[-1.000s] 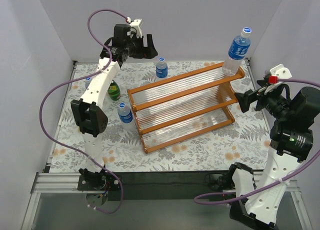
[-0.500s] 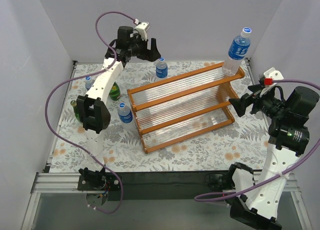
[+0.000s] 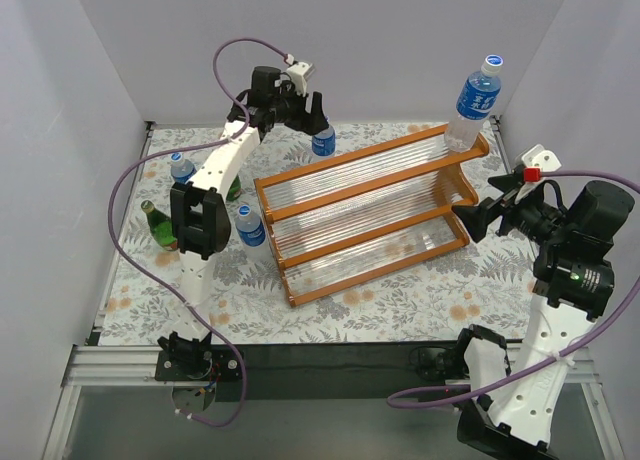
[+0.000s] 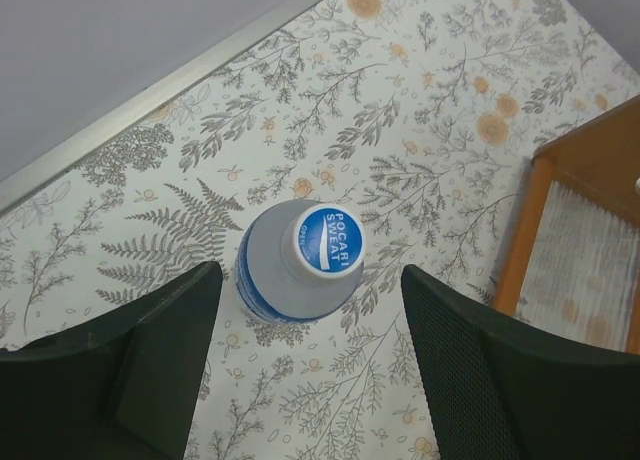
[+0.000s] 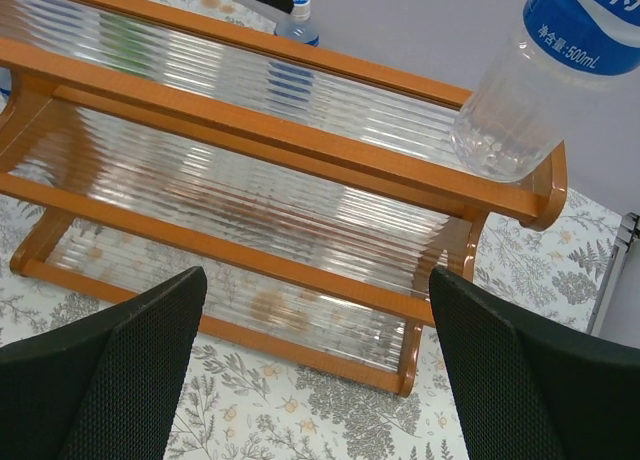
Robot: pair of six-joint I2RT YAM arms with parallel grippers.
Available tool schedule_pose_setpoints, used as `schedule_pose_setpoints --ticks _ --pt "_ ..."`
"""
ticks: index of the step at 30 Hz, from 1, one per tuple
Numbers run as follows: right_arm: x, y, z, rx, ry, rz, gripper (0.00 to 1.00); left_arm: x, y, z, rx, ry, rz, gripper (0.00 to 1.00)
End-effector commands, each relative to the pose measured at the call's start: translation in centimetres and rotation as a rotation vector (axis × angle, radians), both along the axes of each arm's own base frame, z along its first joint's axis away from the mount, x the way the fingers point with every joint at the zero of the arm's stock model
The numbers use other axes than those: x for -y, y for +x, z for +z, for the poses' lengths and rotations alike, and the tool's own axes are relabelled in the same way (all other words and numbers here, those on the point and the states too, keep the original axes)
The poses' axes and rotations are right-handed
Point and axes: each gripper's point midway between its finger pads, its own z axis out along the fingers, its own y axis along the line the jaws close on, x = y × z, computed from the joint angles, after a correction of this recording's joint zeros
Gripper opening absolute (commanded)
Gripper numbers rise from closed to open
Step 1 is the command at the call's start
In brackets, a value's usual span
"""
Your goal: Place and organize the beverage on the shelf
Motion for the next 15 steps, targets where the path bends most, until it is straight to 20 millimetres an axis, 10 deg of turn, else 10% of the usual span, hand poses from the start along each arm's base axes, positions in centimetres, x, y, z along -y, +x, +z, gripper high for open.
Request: schedule_pose_setpoints --ticks 1,15 --pt "-0.3 -0.1 -0.1 0.017 -0.005 0.028 0.97 1.9 -0.2 0.7 0.067 0.027 -0.034 0.71" --pt "-0.6 -0.1 -1.7 -0.016 0.017 0.058 0.97 1.3 2.3 0.1 0.152 0.081 0.085 0.68"
